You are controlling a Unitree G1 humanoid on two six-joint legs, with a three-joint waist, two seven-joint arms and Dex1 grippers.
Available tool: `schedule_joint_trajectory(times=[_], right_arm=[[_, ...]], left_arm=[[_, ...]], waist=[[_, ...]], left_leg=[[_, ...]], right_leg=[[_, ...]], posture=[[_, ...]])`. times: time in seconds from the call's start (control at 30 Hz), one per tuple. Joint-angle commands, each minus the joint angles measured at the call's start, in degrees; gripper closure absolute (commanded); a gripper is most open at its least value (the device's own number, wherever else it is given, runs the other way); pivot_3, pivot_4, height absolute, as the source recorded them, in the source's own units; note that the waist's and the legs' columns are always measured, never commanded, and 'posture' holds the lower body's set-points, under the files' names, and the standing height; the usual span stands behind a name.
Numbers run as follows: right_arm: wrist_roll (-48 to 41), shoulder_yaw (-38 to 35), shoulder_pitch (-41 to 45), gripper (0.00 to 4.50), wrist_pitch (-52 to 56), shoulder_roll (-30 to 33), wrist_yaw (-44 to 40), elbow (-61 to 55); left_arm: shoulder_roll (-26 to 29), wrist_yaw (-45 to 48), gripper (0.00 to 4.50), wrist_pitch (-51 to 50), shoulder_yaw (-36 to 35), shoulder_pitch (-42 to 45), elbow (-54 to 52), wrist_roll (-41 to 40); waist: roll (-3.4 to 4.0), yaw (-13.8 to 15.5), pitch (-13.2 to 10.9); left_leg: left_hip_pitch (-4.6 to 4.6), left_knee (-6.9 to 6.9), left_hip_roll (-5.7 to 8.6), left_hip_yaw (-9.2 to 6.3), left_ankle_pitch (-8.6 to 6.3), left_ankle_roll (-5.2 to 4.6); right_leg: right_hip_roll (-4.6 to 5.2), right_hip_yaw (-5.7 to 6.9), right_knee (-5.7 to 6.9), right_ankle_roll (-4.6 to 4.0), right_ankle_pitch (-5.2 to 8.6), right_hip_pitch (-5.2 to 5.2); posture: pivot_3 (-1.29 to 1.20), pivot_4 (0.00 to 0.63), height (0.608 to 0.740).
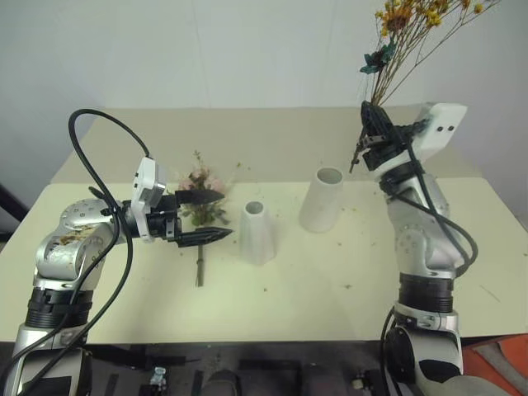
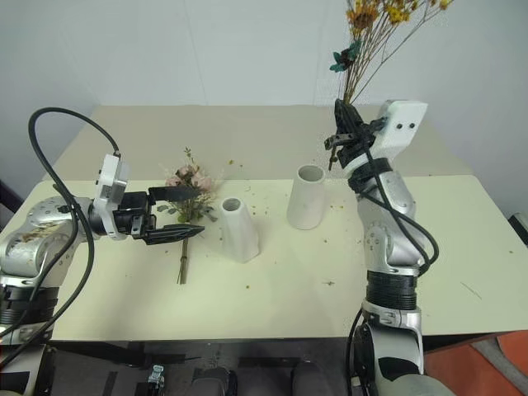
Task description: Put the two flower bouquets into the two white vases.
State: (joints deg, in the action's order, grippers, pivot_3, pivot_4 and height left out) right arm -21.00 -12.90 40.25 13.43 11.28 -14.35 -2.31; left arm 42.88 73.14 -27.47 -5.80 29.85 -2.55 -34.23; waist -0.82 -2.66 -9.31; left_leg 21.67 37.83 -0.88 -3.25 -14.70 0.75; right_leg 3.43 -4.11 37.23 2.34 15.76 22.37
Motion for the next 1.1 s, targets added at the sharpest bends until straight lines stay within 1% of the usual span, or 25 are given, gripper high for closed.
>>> schedule_joint_trajectory(times=[0.03,0.47,0.9,1.07,1.1], right_arm=[[1.3,0.6,1.9,4.46,-4.5,-0.8,0.8,0.4],[2.5,3.7,0.5,4.46,-7.9,-4.5,1.9,0.8],[6.7,6.0,-3.6,4.46,-11.7,-4.7,1.4,3.9],[7.5,6.7,-6.8,4.46,-12.4,-4.7,0.9,3.2],[7.5,6.8,-7.3,4.21,-12.4,-4.7,0.8,2.9]], left_arm=[[0.9,-0.1,0.0,0.6,-1.8,0.3,-1.6,-1.0],[1.1,-0.1,0.0,0.6,-1.9,-0.6,-2.1,-1.1],[1.5,-0.1,0.0,0.3,-2.1,-1.3,-2.5,-1.3],[1.7,0.0,0.0,0.2,-2.1,-1.4,-2.6,-1.3],[1.7,0.0,0.0,0.2,-2.1,-1.4,-2.5,-1.3]], waist=[[0.0,0.0,0.0],[0.02,-0.1,0.0],[0.02,-0.1,0.0],[0.02,-0.1,0.0],[0.02,-0.1,0.0]], left_leg=[[0.0,0.0,0.0,0.0,0.0,0.0],[-0.01,-0.01,-0.01,0.0,0.0,0.0],[0.0,-0.02,-0.01,0.0,0.0,0.0],[0.0,-0.04,-0.01,0.0,0.0,0.0],[-0.01,-0.04,-0.01,0.0,0.0,0.0]], right_leg=[[0.0,0.0,0.0,0.0,0.0,0.0],[0.0,-0.01,0.02,0.0,0.0,0.02],[0.0,-0.01,0.02,0.0,0.0,0.04],[0.0,-0.01,0.01,0.0,0.0,0.04],[0.0,-0.01,0.01,0.0,0.0,0.04]], posture=[[0.0,0.15,0.74],[0.0,0.15,0.74],[0.0,0.15,0.74],[0.0,0.15,0.74],[0.0,0.15,0.74]])
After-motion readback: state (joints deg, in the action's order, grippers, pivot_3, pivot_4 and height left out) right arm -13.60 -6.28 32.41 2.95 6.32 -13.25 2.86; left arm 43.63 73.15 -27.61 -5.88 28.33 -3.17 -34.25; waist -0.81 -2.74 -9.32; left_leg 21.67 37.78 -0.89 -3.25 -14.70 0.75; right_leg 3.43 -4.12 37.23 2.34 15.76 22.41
